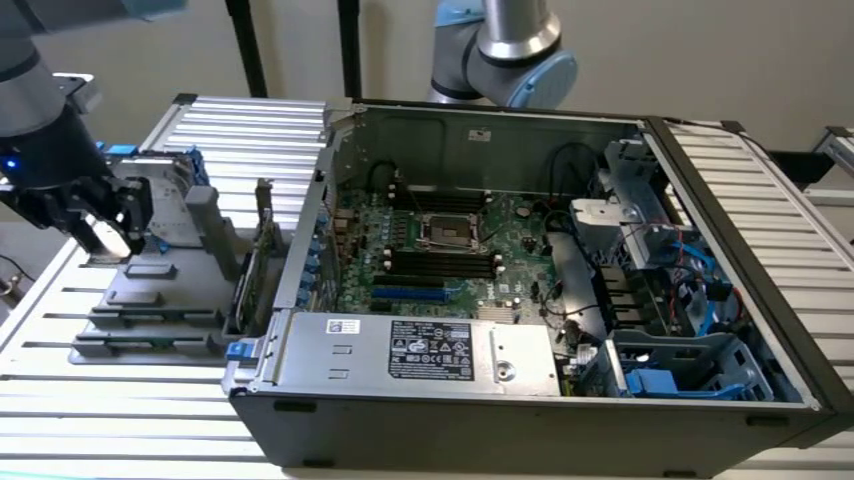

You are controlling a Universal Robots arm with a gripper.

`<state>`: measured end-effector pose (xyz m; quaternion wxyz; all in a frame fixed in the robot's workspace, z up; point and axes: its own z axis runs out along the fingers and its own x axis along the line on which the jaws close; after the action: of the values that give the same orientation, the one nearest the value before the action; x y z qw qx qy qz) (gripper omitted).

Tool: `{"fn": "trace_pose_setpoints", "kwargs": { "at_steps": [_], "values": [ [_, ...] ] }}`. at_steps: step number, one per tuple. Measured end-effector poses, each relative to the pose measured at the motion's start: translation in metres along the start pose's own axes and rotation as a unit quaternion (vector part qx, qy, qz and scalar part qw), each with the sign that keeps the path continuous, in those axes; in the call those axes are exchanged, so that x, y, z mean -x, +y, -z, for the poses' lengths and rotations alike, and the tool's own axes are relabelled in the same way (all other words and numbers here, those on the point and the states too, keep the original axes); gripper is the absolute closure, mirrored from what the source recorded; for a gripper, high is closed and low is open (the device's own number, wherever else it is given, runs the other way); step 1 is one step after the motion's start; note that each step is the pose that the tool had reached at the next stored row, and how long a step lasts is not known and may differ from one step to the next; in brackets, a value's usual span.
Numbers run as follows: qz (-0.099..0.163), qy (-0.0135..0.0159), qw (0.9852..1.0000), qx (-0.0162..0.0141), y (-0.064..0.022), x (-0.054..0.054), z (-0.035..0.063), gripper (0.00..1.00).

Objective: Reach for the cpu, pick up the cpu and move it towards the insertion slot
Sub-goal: 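Pick up the cpu and move it towards the insertion slot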

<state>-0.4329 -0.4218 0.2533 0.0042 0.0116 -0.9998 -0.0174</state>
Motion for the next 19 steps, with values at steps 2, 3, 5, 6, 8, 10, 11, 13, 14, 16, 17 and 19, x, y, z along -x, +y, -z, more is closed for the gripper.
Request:
{"fn": "trace_pose_setpoints", "kwargs": {
  "at_steps": [2, 3, 5, 6, 8, 10, 11, 13, 14, 16, 17, 19],
  "values": [
    [0.001, 0.0002, 1.0, 0.0001, 0.0003, 0.002, 0.009, 0.45],
    [0.002, 0.0004, 1.0, 0.0004, 0.0004, 0.004, 0.0135, 0.45],
    [0.003, 0.0008, 1.0, 0.0011, 0.0006, 0.009, 0.0225, 0.45],
    [0.005, 0.001, 1.0, 0.0016, 0.0007, 0.012, 0.027, 0.45],
    [0.007, 0.0017, 1.0, 0.0027, 0.0009, 0.018, 0.0367, 0.45],
    [0.009, 0.002, 0.9999, 0.0039, 0.001, 0.023, 0.0457, 0.45],
    [0.01, 0.0023, 0.9999, 0.0044, 0.0011, 0.026, 0.0502, 0.45],
    [0.012, 0.0027, 0.9999, 0.0055, 0.0013, 0.031, 0.0593, 0.45],
    [0.013, 0.003, 0.9999, 0.006, 0.0014, 0.034, 0.0637, 0.45],
    [0.016, 0.0035, 0.9998, 0.007, 0.0015, 0.04, 0.073, 0.45],
    [0.016, 0.0039, 0.9998, 0.0075, 0.0016, 0.043, 0.0776, 0.45],
    [0.017, 0.0049, 0.9998, 0.0081, 0.0017, 0.051, 0.0867, 0.45]
  ]
}}
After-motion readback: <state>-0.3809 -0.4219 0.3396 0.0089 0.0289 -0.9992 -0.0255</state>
